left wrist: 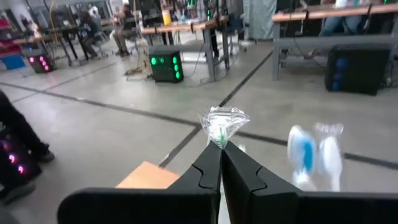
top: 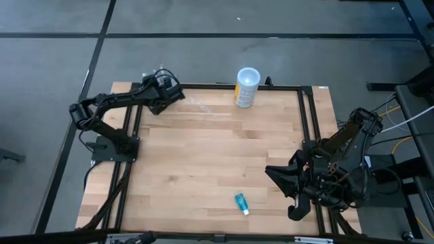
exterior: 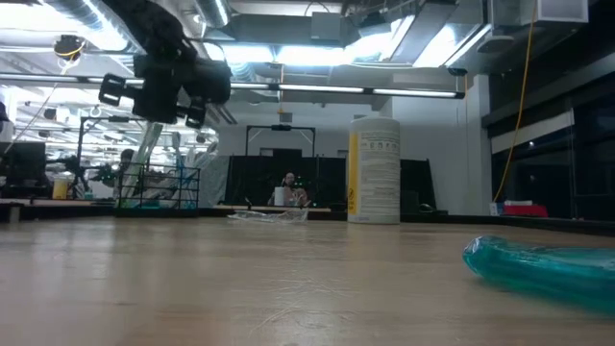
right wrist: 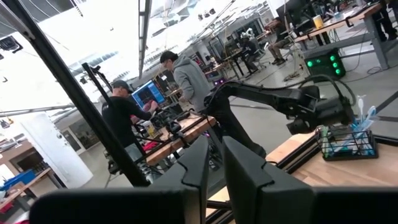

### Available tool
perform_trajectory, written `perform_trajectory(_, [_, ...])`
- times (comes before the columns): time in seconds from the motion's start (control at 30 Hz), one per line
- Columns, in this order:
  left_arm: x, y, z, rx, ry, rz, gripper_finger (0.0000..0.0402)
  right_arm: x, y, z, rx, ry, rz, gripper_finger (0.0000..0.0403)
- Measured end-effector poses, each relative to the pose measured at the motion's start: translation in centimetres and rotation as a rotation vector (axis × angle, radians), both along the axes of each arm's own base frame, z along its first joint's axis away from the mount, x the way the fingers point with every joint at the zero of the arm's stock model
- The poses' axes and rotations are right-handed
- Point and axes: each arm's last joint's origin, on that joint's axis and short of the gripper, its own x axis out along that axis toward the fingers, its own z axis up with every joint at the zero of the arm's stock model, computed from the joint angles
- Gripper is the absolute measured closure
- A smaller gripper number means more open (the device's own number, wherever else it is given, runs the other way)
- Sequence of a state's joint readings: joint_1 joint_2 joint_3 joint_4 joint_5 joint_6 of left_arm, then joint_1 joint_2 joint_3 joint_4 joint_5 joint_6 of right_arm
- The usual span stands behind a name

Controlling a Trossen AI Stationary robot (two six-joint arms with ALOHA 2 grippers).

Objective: Pick & Place toothbrushing station
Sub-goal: Put the green toothbrush into the left section of the black organizer

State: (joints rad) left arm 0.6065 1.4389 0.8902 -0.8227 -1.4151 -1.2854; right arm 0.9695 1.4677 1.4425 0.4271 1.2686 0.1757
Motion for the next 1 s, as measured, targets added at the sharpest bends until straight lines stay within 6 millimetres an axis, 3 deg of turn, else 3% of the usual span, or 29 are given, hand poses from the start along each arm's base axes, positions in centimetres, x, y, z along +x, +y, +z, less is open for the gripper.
perform_trajectory(0.17, [0.6,-1.0,-0.8,-0.041,0.015,-0.04,0.04,0.0,0.0,0.0,0.0,0.0,-0.002,0.0353])
perform_trajectory(0.5, [3.7,-6.3,-0.8,-0.039,0.074,-0.299,0.04,0.1,0.0,0.0,-0.01,-0.008,0.025,0.0353])
perform_trajectory(0.8, [1.9,-5.2,-1.0,-0.132,0.02,-0.199,0.04,0.1,0.1,0.1,-0.019,-0.022,0.064,0.0353])
perform_trajectory(1.0, [1.2,-5.8,-0.9,-0.166,0.055,-0.185,0.038,0.1,0.1,0.1,-0.019,-0.022,0.062,0.0353])
